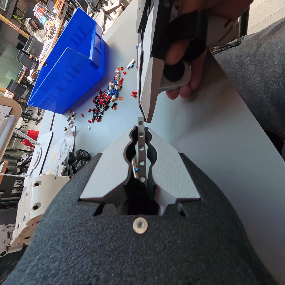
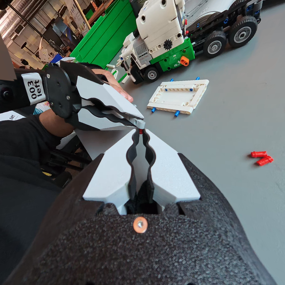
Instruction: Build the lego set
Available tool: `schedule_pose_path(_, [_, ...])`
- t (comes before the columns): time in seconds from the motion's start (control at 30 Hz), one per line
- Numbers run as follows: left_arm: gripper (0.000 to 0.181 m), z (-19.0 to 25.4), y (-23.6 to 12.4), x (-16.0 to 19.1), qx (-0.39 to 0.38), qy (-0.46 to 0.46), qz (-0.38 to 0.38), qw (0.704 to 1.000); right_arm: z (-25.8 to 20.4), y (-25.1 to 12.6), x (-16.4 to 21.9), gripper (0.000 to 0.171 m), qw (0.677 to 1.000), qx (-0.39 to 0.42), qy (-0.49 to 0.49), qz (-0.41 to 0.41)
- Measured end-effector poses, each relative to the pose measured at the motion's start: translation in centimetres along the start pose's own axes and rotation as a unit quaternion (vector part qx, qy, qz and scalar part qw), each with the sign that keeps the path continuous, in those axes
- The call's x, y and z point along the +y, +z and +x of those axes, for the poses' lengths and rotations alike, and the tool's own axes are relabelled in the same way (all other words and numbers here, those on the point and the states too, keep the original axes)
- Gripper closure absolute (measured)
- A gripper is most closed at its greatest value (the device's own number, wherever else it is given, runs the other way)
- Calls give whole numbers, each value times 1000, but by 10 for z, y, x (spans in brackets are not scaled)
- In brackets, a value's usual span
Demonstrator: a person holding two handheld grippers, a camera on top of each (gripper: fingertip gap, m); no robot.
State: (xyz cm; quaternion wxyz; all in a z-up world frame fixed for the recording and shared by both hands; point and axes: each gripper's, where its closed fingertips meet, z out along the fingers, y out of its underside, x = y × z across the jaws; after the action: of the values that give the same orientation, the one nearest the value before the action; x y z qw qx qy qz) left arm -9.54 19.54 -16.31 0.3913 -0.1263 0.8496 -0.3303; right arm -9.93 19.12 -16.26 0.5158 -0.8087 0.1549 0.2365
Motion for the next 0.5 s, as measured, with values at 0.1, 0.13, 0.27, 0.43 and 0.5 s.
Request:
schedule_pose_path(0.1, [176, 1, 0, 0, 3, 7, -3, 1000, 0, 0, 1, 169, 1000, -3, -1, -5])
schedule_pose_path(0.13, [175, 2, -1, 1, 3, 14, -4, 1000, -1, 1, 2, 169, 1000, -5, 2, -7])
schedule_pose_path(0.27, [175, 2, -1, 2, -6, 51, -13, 999, -1, 2, 4, 169, 1000, -6, 1, -15])
schedule_pose_path(0.43, [174, 5, -2, 2, -6, 67, -19, 998, -1, 2, 5, 169, 1000, -7, -2, -21])
schedule_pose_path(0.5, [175, 5, -3, 3, -10, 90, -23, 996, -2, 3, 6, 169, 1000, -8, -4, -25])
